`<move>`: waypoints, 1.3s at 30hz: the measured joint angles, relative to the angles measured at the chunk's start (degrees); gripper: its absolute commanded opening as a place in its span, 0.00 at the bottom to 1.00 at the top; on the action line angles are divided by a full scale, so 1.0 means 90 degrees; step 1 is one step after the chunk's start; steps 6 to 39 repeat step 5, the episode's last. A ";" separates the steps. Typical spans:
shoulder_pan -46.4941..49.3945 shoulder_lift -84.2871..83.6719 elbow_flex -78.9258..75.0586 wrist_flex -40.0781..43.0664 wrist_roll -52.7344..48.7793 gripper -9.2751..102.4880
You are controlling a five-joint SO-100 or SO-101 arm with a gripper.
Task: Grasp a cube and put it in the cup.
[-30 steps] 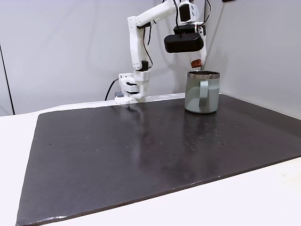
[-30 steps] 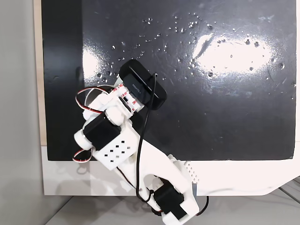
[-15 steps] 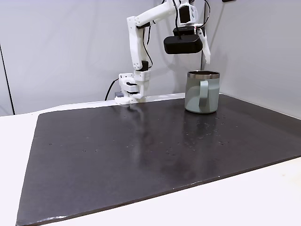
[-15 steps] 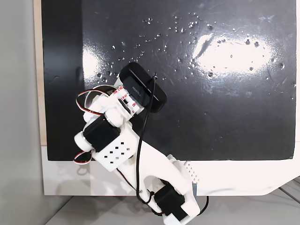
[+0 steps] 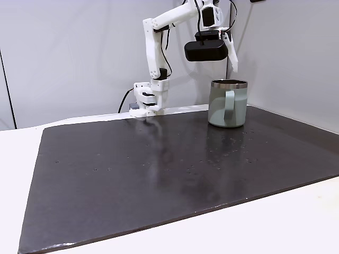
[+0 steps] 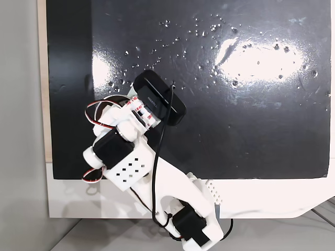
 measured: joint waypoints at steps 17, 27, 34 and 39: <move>0.0000 0.0000 0.0000 0.0000 0.0000 0.32; 0.0000 0.0000 0.0000 0.0000 0.0000 0.32; 0.0000 0.0000 0.0000 0.0000 0.0000 0.32; 0.0000 0.0000 0.0000 0.0000 0.0000 0.32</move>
